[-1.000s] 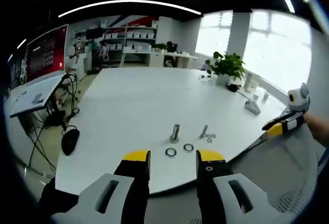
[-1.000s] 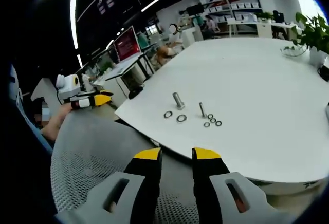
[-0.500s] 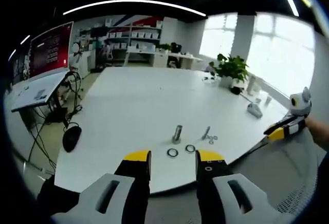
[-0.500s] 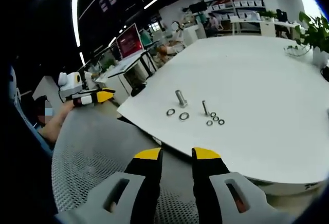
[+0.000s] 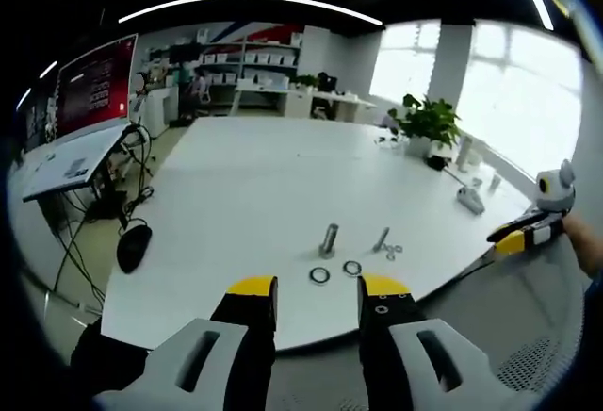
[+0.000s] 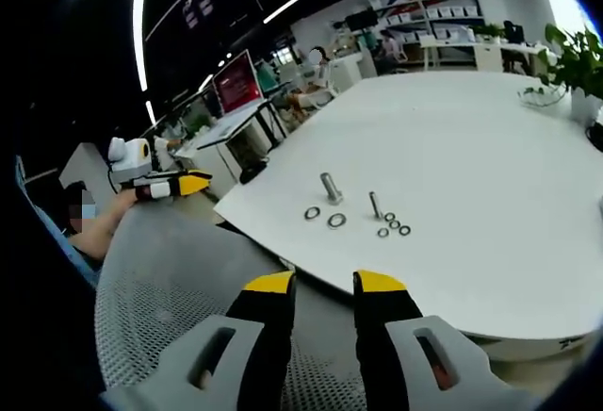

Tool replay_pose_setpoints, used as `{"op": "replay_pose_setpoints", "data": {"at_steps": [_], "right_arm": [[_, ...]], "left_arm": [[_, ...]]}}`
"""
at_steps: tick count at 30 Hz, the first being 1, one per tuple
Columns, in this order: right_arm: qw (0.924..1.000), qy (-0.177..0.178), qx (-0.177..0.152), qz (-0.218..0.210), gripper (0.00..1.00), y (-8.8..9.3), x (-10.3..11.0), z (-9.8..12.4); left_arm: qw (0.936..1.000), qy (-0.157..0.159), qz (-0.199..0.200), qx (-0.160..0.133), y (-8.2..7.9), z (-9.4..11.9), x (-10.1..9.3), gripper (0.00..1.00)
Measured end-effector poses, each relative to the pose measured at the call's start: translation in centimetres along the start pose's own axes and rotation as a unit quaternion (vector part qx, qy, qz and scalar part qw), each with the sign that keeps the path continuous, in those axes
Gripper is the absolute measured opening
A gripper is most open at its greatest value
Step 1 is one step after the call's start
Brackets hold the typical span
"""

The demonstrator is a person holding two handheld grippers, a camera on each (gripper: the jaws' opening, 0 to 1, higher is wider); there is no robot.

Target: Place the washer onto the threaded stud by aligning its center hole with the stud, sliding it down to the base, and recovering from edge contact or off-axis alignment until the washer reaches the visible bottom stop.

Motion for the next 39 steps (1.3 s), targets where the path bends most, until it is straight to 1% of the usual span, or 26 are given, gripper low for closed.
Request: {"op": "replay_pose_setpoints", "data": {"at_steps": [3, 4, 7, 8, 10, 11, 12, 13, 14, 15, 16, 18, 19, 22, 26, 31, 34, 37, 39], "right_arm": [[1.0000, 0.000, 0.004, -0.005, 0.28, 0.1, -0.1, 0.0], [0.9999, 0.001, 0.011, -0.007, 0.27, 0.3, -0.2, -0.1], [0.9993, 0.007, 0.036, 0.000, 0.28, 0.5, -0.4, -0.3], [0.9991, 0.014, 0.040, 0.003, 0.28, 0.6, -0.6, -0.4], [0.9993, 0.011, 0.034, 0.006, 0.27, 0.4, -0.6, -0.4], [0.9996, 0.004, 0.027, 0.009, 0.27, 0.2, -0.5, -0.4], [0.9996, 0.002, 0.026, 0.011, 0.27, 0.2, -0.4, -0.3], [0.9996, 0.003, 0.026, 0.010, 0.27, 0.2, -0.4, -0.3], [0.9996, 0.005, 0.028, 0.007, 0.27, 0.3, -0.5, -0.3], [0.9996, 0.005, 0.028, 0.006, 0.27, 0.3, -0.5, -0.3], [0.9996, 0.005, 0.027, 0.007, 0.27, 0.2, -0.6, -0.4], [0.9996, 0.005, 0.027, 0.009, 0.27, 0.2, -0.6, -0.4], [0.9998, 0.004, 0.021, 0.006, 0.27, 0.2, -0.7, -0.3], [1.0000, 0.004, 0.003, -0.008, 0.27, 0.0, -0.7, -0.1], [0.9999, 0.005, 0.000, -0.010, 0.27, -0.2, -0.6, -0.2], [0.9998, 0.005, -0.012, -0.015, 0.27, -0.4, -0.7, -0.1], [0.9996, 0.001, -0.025, -0.014, 0.27, -0.9, -0.6, -0.2], [0.9999, 0.001, -0.015, -0.008, 0.26, -0.8, -0.5, -0.3], [0.9998, 0.001, -0.015, -0.011, 0.26, -0.7, -0.5, -0.2]], "left_arm": [[1.0000, 0.002, -0.003, -0.008, -0.3, 0.0, 0.1, 0.30], [0.9998, 0.001, 0.000, -0.019, -0.5, 0.1, 0.2, 0.30], [0.9996, -0.007, 0.002, -0.028, -0.7, 0.1, 0.4, 0.29], [0.9997, -0.008, 0.001, -0.025, -0.8, 0.0, 0.5, 0.28], [1.0000, -0.002, -0.002, 0.001, -0.3, -0.2, 0.5, 0.25], [0.9999, 0.003, -0.003, 0.010, 0.0, -0.2, 0.3, 0.26], [1.0000, 0.004, -0.002, 0.007, 0.0, -0.2, 0.3, 0.27], [1.0000, 0.001, -0.002, 0.002, -0.2, -0.1, 0.3, 0.29], [0.9997, -0.006, -0.005, -0.023, -0.8, 0.0, 0.5, 0.31], [0.9988, -0.006, -0.005, -0.049, -1.4, 0.1, 0.4, 0.31], [0.9981, 0.001, 0.002, -0.061, -1.6, 0.1, 0.2, 0.32], [0.9994, 0.004, 0.009, -0.034, -0.9, 0.0, 0.3, 0.31], [0.9999, 0.005, 0.000, -0.015, -0.5, -0.1, 0.3, 0.31], [0.9999, 0.010, 0.003, -0.013, -0.5, -0.3, 0.0, 0.30], [0.9999, 0.007, 0.005, -0.010, -0.4, -0.2, 0.2, 0.30], [0.9998, 0.011, 0.005, -0.015, -0.5, -0.2, 0.2, 0.29], [0.9999, 0.003, -0.010, -0.010, -0.5, -0.1, 0.4, 0.30], [0.9998, 0.012, -0.008, -0.012, -0.5, -0.2, 0.2, 0.29], [0.9998, 0.014, -0.012, -0.009, -0.5, -0.1, 0.1, 0.29]]}}
Point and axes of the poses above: the point that each gripper's makers call its tool centre point, and the gripper's own axes: z roughly backward along the fingers, x roughly to its left, y roughly out of its underside, the point moved 4 cm from there along z, roughly backward along the fingers, and after that the axes turned 15 degrees about y, right-handed, at the moved point
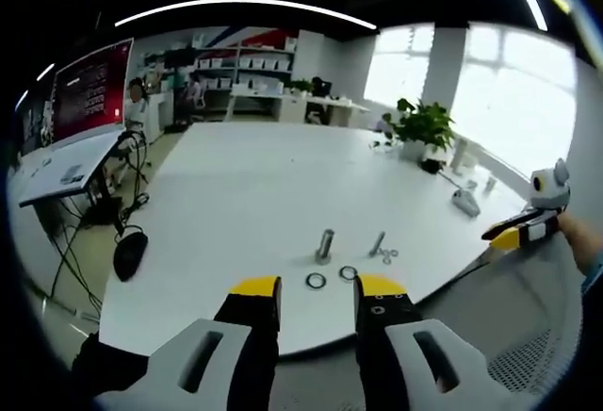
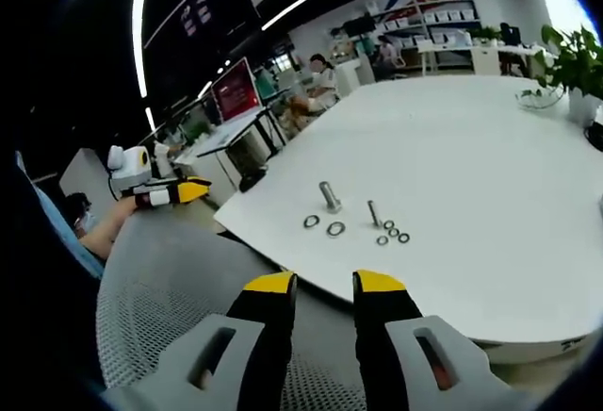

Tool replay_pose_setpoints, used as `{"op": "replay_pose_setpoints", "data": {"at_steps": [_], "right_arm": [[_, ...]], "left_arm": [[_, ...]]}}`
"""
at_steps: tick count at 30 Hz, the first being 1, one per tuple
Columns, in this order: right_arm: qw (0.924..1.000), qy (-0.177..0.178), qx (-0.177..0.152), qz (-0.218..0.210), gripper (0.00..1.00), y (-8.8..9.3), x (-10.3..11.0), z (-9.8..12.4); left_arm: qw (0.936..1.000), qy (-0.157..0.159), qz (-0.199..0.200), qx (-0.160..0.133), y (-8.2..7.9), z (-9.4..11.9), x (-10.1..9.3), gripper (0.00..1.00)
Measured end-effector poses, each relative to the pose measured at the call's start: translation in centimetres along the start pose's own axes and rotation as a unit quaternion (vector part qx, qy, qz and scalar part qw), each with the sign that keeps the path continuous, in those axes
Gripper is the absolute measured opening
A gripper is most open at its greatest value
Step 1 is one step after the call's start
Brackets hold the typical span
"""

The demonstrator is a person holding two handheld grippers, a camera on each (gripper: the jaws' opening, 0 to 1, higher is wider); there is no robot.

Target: Place the washer onto the threaded stud by aligning its center hole with the stud, sliding it down to the base, and recovering from edge contact or off-axis alignment until the washer reaches the visible bottom stop.

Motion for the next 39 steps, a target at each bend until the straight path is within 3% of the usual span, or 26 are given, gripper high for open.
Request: {"op": "replay_pose_setpoints", "data": {"at_steps": [6, 8, 20, 22, 23, 25, 26, 27, 29, 30, 33, 39], "right_arm": [[0.9982, 0.019, -0.031, -0.047, 0.27, -0.3, -0.7, 0.3], [0.9983, 0.019, -0.030, -0.045, 0.27, -0.3, -0.8, 0.3], [0.9998, 0.002, 0.015, -0.008, 0.27, 0.3, -0.1, -0.1], [0.9985, 0.034, -0.044, -0.002, 0.27, -1.0, -0.8, 0.2], [0.9977, 0.034, -0.058, -0.013, 0.27, -1.2, -0.8, 0.3], [0.9991, 0.020, -0.034, -0.017, 0.27, -0.7, -0.6, 0.2], [0.9999, 0.012, -0.001, 0.001, 0.27, 0.1, -0.3, 0.1], [0.9998, 0.012, 0.011, 0.009, 0.26, 0.3, -0.2, 0.0], [0.9985, 0.032, -0.041, -0.017, 0.25, -0.7, -0.8, 0.2], [0.9983, 0.029, -0.045, -0.023, 0.26, -0.8, -0.8, 0.2], [0.9997, 0.014, -0.019, -0.007, 0.26, -0.3, -0.5, 0.0], [1.0000, 0.000, -0.008, -0.002, 0.26, -0.1, -0.1, 0.0]], "left_arm": [[0.9999, 0.012, -0.005, -0.002, 0.0, 0.0, -0.4, 0.28], [0.9999, 0.015, -0.006, -0.001, -0.1, -0.1, -0.4, 0.28], [0.9998, 0.016, -0.007, -0.005, -0.2, -0.1, -0.4, 0.28], [0.9999, 0.012, -0.002, -0.003, -0.1, -0.1, -0.2, 0.28], [0.9999, 0.009, 0.005, 0.004, 0.1, -0.1, -0.1, 0.28], [1.0000, 0.007, 0.004, 0.004, 0.1, -0.1, 0.0, 0.28], [1.0000, 0.006, 0.005, 0.002, 0.1, 0.0, 0.0, 0.29], [1.0000, 0.005, 0.006, 0.001, 0.1, 0.0, 0.0, 0.29], [0.9999, 0.001, 0.010, -0.003, 0.1, 0.2, 0.1, 0.29], [0.9999, -0.003, 0.015, -0.006, 0.1, 0.2, 0.2, 0.29], [0.9998, -0.005, 0.015, -0.009, 0.1, 0.2, 0.2, 0.30], [0.9998, -0.007, 0.019, -0.004, 0.2, 0.2, 0.2, 0.29]]}}
Point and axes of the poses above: the point that each gripper's makers call its tool centre point, and the gripper's own axes: z roughly backward along the fingers, x roughly to its left, y roughly out of its underside, the point moved 4 cm from there along z, roughly backward along the fingers, and after that the axes turned 15 degrees about y, right-handed, at the moved point
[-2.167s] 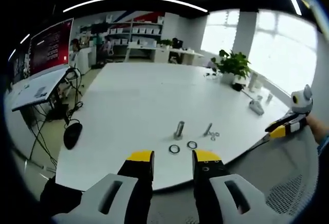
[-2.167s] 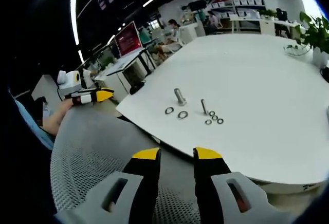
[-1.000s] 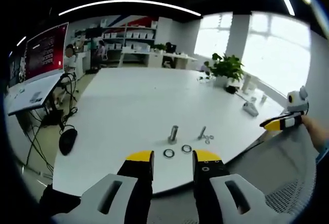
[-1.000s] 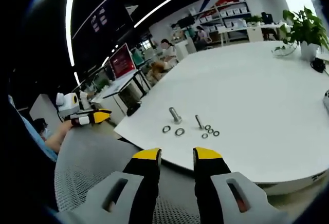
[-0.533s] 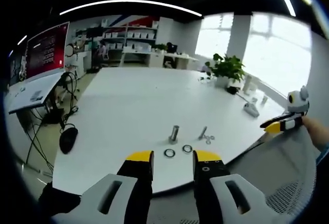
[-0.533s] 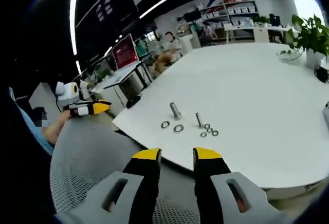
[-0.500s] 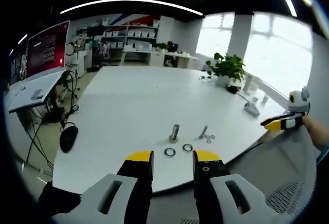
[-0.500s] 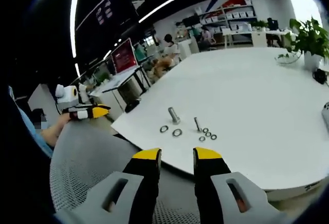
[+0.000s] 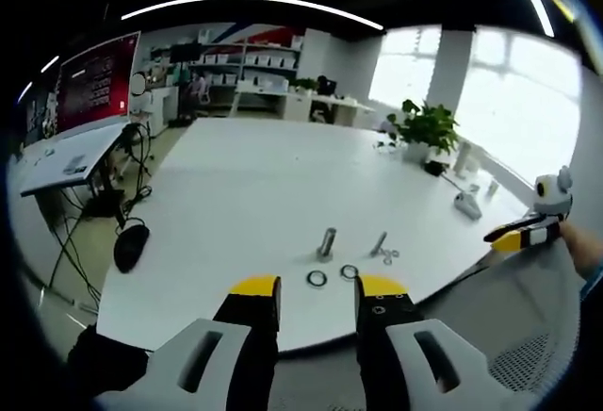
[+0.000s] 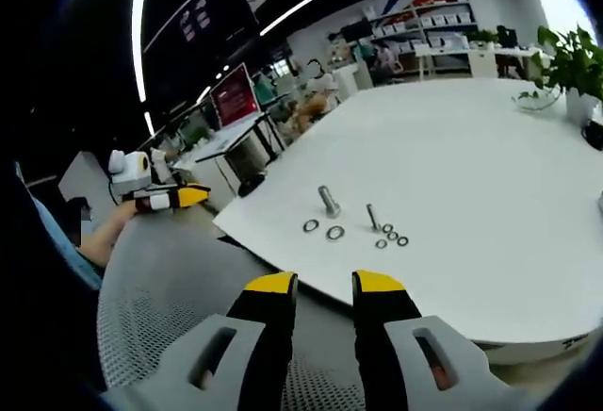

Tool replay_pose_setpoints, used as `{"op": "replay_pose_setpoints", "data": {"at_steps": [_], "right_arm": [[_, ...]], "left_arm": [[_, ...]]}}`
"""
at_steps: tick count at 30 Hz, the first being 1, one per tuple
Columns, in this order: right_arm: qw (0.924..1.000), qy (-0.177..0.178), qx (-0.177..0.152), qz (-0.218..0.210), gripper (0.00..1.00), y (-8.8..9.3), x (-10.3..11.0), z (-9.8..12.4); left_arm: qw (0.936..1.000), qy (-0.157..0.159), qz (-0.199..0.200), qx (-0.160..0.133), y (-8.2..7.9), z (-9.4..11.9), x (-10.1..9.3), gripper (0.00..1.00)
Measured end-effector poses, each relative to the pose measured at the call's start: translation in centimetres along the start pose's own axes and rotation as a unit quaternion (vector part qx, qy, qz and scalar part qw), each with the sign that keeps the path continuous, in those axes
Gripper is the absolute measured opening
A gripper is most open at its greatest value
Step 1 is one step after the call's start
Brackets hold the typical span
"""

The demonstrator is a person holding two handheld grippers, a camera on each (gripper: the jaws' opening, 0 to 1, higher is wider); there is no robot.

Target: Place the washer onto the threaded stud by aligning its center hole with the stud, sliding it down to the base, and recovering from edge contact or off-axis alignment until the washer reaches the visible bottom stop.

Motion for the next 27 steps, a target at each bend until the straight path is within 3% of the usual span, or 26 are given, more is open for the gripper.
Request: {"op": "replay_pose_setpoints", "data": {"at_steps": [5, 6, 7, 9, 14, 17, 18, 20, 27], "right_arm": [[0.9985, -0.016, 0.049, 0.022, 0.26, 1.0, 0.4, -0.2], [0.9984, -0.017, 0.047, 0.025, 0.26, 1.0, 0.6, -0.1], [0.9994, -0.022, 0.020, 0.018, 0.26, 0.5, 0.8, 0.1], [0.9993, -0.027, 0.022, 0.013, 0.28, 0.5, 0.9, 0.1], [0.9935, -0.038, 0.066, 0.084, 0.28, 1.1, 0.9, -0.1], [0.9851, -0.079, 0.085, 0.127, 0.26, 1.3, 1.7, -0.1], [0.9837, -0.070, 0.091, 0.139, 0.25, 1.0, 1.3, -0.3], [0.9845, -0.032, 0.063, 0.161, 0.25, -0.6, 0.1, -0.8], [0.9782, -0.041, 0.081, 0.187, 0.25, -3.2, -1.5, -2.2]], "left_arm": [[1.0000, -0.001, 0.004, 0.004, 0.1, 0.0, 0.0, 0.29], [1.0000, 0.000, 0.003, 0.004, 0.1, 0.0, 0.0, 0.29], [1.0000, 0.000, 0.003, 0.003, 0.1, 0.0, 0.0, 0.29], [1.0000, 0.003, 0.004, 0.003, 0.1, 0.0, 0.0, 0.29], [1.0000, 0.005, 0.004, 0.005, 0.2, 0.0, 0.0, 0.29], [1.0000, 0.004, 0.004, 0.005, 0.2, 0.0, 0.0, 0.29], [1.0000, 0.005, 0.004, 0.006, 0.2, 0.0, 0.0, 0.29], [1.0000, 0.005, 0.004, 0.005, 0.2, 0.0, 0.0, 0.29], [0.9999, 0.007, 0.006, 0.005, 0.2, 0.0, -0.1, 0.29]]}}
Point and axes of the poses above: the point that each gripper's makers call its tool centre point, and the gripper's own axes: z roughly backward along the fingers, x roughly to its left, y roughly out of its underside, the point moved 4 cm from there along z, roughly backward along the fingers, and after that the axes turned 15 degrees about y, right-handed, at the moved point
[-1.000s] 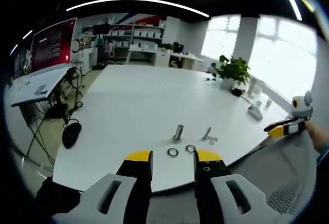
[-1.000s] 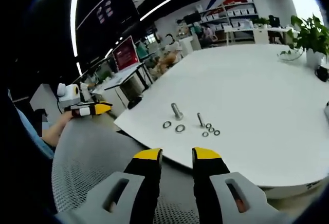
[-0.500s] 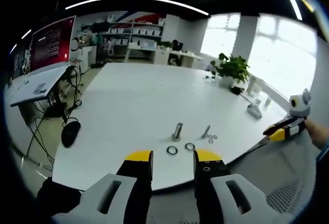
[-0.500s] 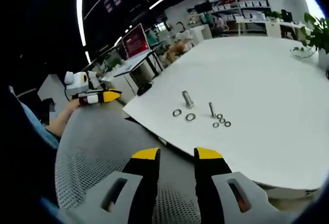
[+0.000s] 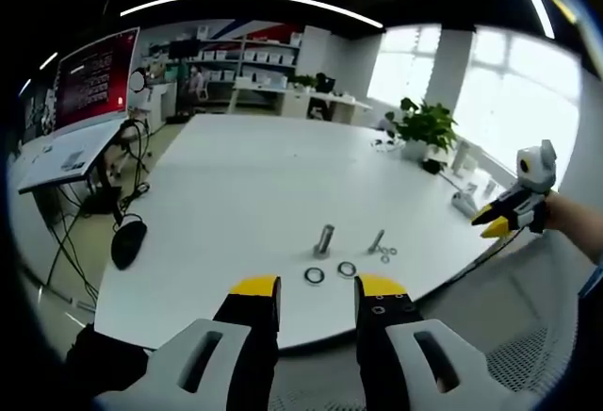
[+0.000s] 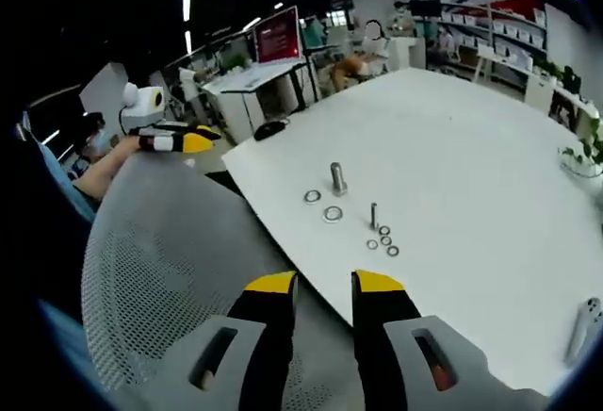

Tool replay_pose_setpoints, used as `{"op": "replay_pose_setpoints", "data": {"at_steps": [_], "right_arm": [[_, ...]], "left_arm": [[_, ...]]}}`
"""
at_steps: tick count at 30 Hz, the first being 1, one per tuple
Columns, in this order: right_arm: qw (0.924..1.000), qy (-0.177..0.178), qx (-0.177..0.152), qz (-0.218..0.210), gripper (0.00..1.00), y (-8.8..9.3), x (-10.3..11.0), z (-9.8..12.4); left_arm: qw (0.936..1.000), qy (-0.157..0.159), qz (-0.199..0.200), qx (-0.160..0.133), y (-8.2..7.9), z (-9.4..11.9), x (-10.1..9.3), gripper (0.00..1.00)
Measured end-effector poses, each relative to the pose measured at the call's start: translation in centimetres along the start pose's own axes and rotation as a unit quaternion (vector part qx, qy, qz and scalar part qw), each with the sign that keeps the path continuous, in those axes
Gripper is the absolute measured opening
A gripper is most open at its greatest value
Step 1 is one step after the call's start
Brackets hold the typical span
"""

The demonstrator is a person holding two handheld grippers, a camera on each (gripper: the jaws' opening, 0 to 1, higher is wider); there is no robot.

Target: Place the washer onto the threaded stud by aligning its center hole with the stud, sliding it down to the base, and recovering from edge contact or off-axis alignment until the washer reaches the visible bottom stop.

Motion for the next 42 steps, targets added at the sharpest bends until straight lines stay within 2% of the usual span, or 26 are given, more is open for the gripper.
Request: {"op": "replay_pose_setpoints", "data": {"at_steps": [10, 12, 14, 17, 18, 19, 27, 29, 31, 33, 42], "right_arm": [[0.9931, 0.000, 0.060, 0.101, 0.25, 0.3, -1.7, -3.8], [0.9882, -0.003, 0.070, 0.136, 0.25, 0.3, -2.1, -4.5], [0.9787, 0.001, 0.086, 0.186, 0.25, 0.6, -2.7, -5.3], [0.9710, 0.000, 0.106, 0.214, 0.25, 0.9, -3.1, -6.4], [0.9637, -0.002, 0.115, 0.241, 0.24, 1.1, -3.3, -6.8], [0.9604, -0.003, 0.123, 0.250, 0.24, 1.3, -3.5, -7.1], [0.9545, -0.029, 0.145, 0.259, 0.23, 1.6, -3.8, -10.4], [0.9526, -0.036, 0.155, 0.259, 0.23, 1.6, -4.0, -11.4], [0.9512, -0.039, 0.166, 0.257, 0.22, 1.8, -4.2, -12.1], [0.9508, -0.037, 0.171, 0.255, 0.22, 1.9, -4.5, -12.9], [0.9418, -0.025, 0.200, 0.269, 0.21, 2.6, -5.6, -15.6]], "left_arm": [[1.0000, 0.000, 0.004, 0.001, 0.2, 0.1, 0.0, 0.29], [1.0000, -0.003, 0.005, 0.001, 0.2, 0.1, 0.1, 0.29], [1.0000, -0.004, 0.005, -0.006, 0.1, 0.2, 0.1, 0.29], [1.0000, -0.005, 0.006, -0.005, 0.1, 0.2, 0.1, 0.29], [0.9999, -0.006, 0.007, -0.005, 0.2, 0.2, 0.1, 0.29], [0.9999, -0.006, 0.008, -0.006, 0.2, 0.2, 0.1, 0.29], [1.0000, -0.007, 0.007, 0.000, 0.3, 0.3, 0.2, 0.30], [0.9999, -0.003, 0.006, -0.015, 0.0, 0.3, 0.1, 0.31], [0.9999, -0.004, 0.009, -0.004, 0.2, 0.2, 0.2, 0.30], [0.9999, -0.006, 0.007, 0.005, 0.4, 0.1, 0.2, 0.30], [0.9999, -0.010, 0.009, -0.002, 0.3, 0.3, 0.3, 0.30]]}}
Point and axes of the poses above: the point that each gripper's makers call its tool centre point, and the gripper's own axes: z roughly backward along the fingers, x roughly to its left, y roughly out of its underside, the point moved 4 cm from there along z, roughly backward along the fingers, and after that the axes turned 15 degrees about y, right-handed, at the moved point
